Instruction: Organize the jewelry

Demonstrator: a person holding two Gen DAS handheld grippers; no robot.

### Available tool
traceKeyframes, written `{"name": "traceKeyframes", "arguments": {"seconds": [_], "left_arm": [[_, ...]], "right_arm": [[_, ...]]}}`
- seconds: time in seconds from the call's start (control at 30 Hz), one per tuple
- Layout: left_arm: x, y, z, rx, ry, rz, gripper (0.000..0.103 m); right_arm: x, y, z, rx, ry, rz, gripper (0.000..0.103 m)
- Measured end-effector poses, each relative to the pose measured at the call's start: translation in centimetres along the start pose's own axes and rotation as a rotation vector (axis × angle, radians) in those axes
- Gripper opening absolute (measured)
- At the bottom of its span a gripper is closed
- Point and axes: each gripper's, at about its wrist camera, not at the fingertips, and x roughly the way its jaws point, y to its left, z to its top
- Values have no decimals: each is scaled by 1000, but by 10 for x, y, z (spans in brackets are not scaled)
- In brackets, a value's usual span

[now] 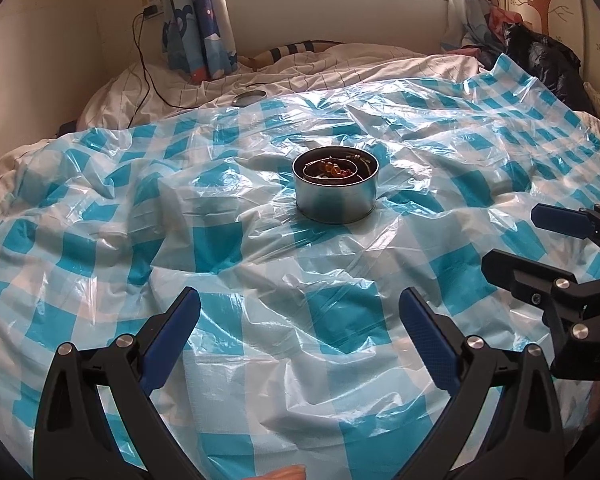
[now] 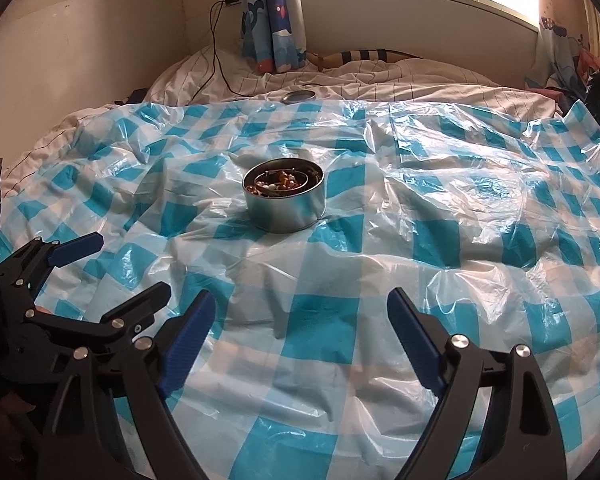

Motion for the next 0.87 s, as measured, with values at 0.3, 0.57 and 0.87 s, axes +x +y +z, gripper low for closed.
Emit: {"name": "traceKeyframes", "arguments": {"seconds": [0.3, 0.57, 0.87], "left_arm": [[5, 2, -1, -43, 15, -25, 96], [6, 8, -7, -69, -29, -70, 96], [19, 20, -6, -119, 59, -22, 96]], "right_arm": [[0, 0, 0, -1, -1, 0, 84], [-2, -6, 4, 14, -26, -14, 85], [2, -10, 3, 17, -19, -26, 86]]}}
